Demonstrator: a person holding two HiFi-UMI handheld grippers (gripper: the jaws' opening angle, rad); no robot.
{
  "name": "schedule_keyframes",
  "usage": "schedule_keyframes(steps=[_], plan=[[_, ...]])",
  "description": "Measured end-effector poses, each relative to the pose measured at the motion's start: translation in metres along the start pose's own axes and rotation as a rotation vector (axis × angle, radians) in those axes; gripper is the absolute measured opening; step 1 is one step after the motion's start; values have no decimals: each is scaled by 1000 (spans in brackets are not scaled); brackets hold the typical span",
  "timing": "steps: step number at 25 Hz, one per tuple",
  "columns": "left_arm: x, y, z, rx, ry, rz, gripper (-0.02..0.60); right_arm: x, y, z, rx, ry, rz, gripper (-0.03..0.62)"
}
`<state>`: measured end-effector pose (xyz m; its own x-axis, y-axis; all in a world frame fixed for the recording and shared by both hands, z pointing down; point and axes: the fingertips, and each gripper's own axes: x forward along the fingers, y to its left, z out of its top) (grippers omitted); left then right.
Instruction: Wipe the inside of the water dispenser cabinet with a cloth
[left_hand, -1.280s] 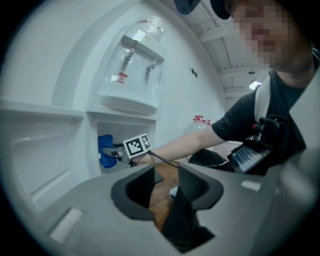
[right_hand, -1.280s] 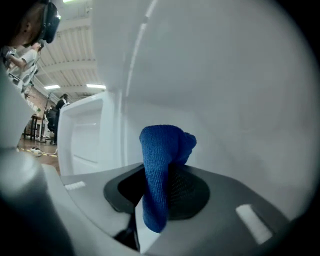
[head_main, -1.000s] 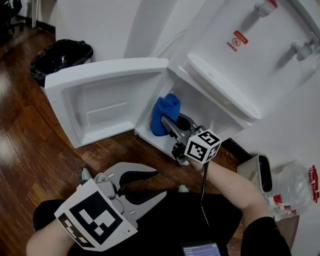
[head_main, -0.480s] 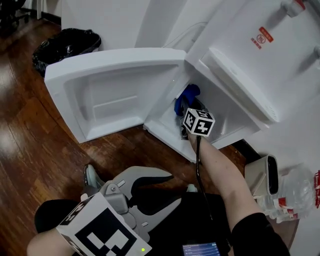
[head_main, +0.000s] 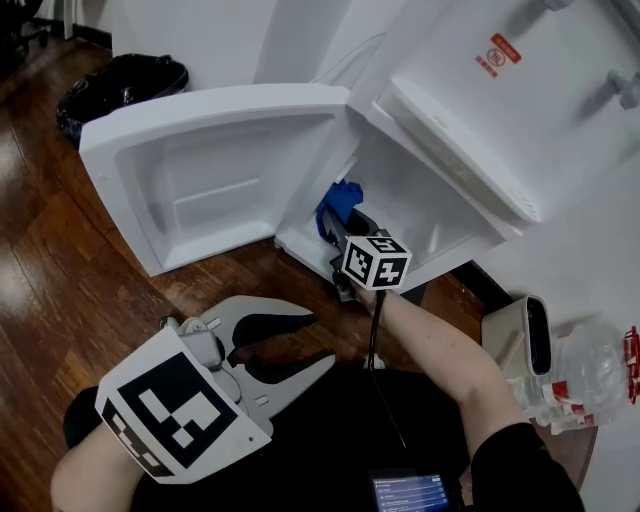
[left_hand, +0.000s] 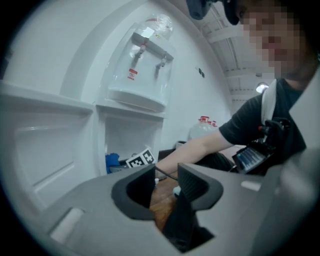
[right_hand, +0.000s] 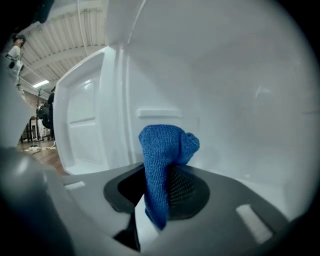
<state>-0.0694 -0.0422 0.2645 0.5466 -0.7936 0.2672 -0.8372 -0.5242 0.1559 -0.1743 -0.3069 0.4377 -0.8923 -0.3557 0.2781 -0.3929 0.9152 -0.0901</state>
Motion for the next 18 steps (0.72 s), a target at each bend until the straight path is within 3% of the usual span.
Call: schedule_keyframes(steps=[7, 10, 12, 15, 18], plan=[[-2, 19, -18, -11, 38, 67, 137, -16, 38, -21, 20, 88, 88, 98], [-1, 14, -20, -8, 51, 53, 137, -28, 58, -27, 71, 143, 191, 98], [-3, 11, -17, 4, 46, 49, 137, -43, 79, -20, 50, 164, 279, 98], [-9, 9, -9, 22, 24, 45, 137, -73, 112, 25, -46, 73, 371, 98], [-12, 8, -2, 40, 8, 48, 137, -94, 120, 108, -84, -148, 337, 98]])
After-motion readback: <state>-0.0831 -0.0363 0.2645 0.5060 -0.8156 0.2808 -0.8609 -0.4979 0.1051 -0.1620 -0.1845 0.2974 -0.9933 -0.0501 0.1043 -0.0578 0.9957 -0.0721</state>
